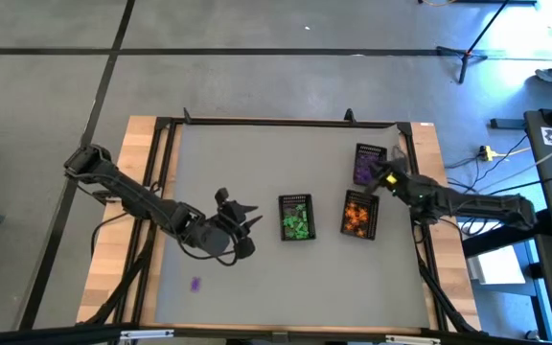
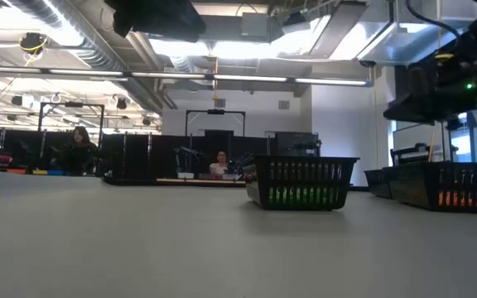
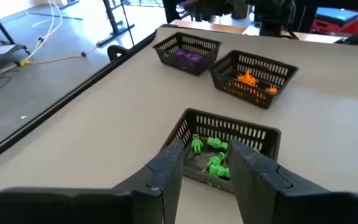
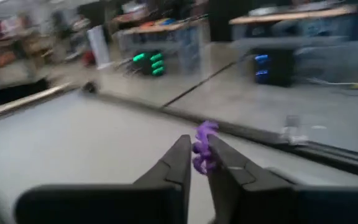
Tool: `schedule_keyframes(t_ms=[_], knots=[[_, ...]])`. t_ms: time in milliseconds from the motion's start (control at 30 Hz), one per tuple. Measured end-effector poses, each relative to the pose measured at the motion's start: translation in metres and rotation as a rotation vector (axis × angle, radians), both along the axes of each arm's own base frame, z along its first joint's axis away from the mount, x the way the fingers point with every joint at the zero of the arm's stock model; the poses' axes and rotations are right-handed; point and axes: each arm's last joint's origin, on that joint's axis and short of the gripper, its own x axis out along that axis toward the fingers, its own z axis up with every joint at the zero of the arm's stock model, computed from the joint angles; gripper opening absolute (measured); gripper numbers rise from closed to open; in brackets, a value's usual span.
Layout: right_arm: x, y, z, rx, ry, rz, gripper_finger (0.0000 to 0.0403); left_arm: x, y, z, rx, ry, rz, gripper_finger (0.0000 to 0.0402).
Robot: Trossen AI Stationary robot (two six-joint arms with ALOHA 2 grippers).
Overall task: Sort Halloween decoration
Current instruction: Put the top purple spider toy into the top bin, then put the bottom purple spider toy into the top bin
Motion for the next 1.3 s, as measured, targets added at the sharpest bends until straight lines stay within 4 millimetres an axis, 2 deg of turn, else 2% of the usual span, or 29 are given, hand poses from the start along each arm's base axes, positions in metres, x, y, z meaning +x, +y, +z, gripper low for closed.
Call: schedule_keyframes(t_ms=[167,467,600,800,1033,1133,1300], knots=[[-0.007,-0.001,0.004,0.022,0.029,-0.052,0.0099,0.003,0.001,-0.005,-0.012,0.003,0.017,0.0118],[-0.007,0.0,0.003,0.072,0.039,-0.038,0.0225,0.014,0.002,-0.023,-0.016,0.039,0.044,0.0118],[-0.003,0.003,0.006,0.095,-0.008,0.092,0.0258,0.014,0.002,-0.025,-0.044,0.067,0.002,0.0118],[0.004,0.011,0.021,0.114,-0.16,0.445,0.0261,0.005,-0.002,-0.023,-0.146,0.161,-0.127,0.0118],[0.005,0.016,0.033,0.105,-0.284,0.647,0.0245,-0.016,0.001,-0.05,-0.464,0.512,-0.094,0.0118],[0.005,0.017,0.033,0.109,-0.279,0.667,0.0241,-0.024,-0.012,-0.055,-0.623,0.605,-0.117,0.0118],[0.005,0.017,0.033,0.107,-0.282,0.657,0.0241,-0.042,-0.041,-0.055,-0.733,0.657,-0.136,0.0118]])
